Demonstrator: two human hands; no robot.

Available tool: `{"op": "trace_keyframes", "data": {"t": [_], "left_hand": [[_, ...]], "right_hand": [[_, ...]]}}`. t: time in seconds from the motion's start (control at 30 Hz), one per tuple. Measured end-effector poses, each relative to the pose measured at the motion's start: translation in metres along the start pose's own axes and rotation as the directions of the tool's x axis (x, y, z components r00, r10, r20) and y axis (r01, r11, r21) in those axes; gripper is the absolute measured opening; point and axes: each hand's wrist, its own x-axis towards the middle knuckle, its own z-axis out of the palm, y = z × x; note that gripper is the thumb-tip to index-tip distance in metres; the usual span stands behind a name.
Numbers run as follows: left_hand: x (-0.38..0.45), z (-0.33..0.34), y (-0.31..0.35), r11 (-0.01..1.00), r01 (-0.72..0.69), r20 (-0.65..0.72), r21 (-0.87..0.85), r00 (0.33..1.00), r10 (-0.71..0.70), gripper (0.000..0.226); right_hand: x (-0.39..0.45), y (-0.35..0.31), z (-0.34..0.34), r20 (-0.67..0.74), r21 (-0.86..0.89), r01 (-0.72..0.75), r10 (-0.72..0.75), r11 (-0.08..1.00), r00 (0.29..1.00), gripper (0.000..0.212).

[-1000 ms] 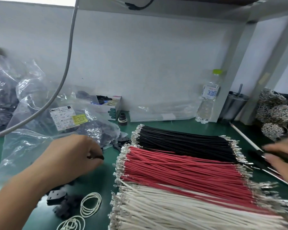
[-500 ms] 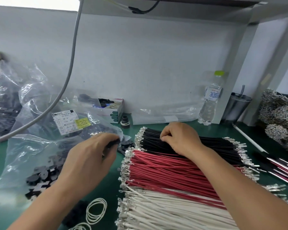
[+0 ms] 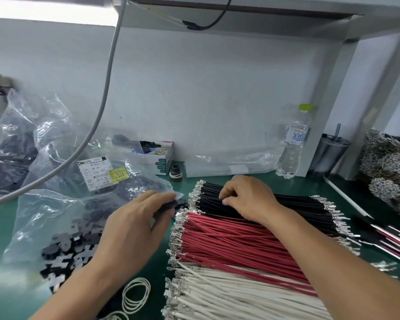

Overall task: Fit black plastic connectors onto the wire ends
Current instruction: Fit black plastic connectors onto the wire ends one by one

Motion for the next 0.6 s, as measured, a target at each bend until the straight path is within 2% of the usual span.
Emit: {"op": "trace_keyframes", "data": {"t": [0.2,0.37,0.47,0.6], "left_hand": [[0.002,-0.001,0.002,0.998,0.05,0.002,-0.028,0.999,-0.05,0.023],[0.003,-0.002,0.006,0.994,0.085,-0.01,-0.062,0.996,-0.086,0.023],[0.002,-0.001,0.007,0.984,0.131,-0.019,-0.124,0.991,-0.134,0.023],[0.002,-0.001,0.009,0.978,0.142,-0.012,-0.151,0.989,-0.146,0.019]], "right_hand": [[-0.001,-0.002,-0.012,-0.063,0.005,0.001,-0.001,1.0,0.998,0.01],[-0.006,-0.005,-0.035,-0.22,-0.011,0.152,-0.151,0.988,0.964,0.019],[-0.009,-0.01,-0.044,-0.312,-0.036,0.187,-0.189,0.982,0.931,0.02],[-0.016,-0.013,-0.049,-0.291,-0.144,0.224,-0.258,0.964,0.921,0.016]]}}
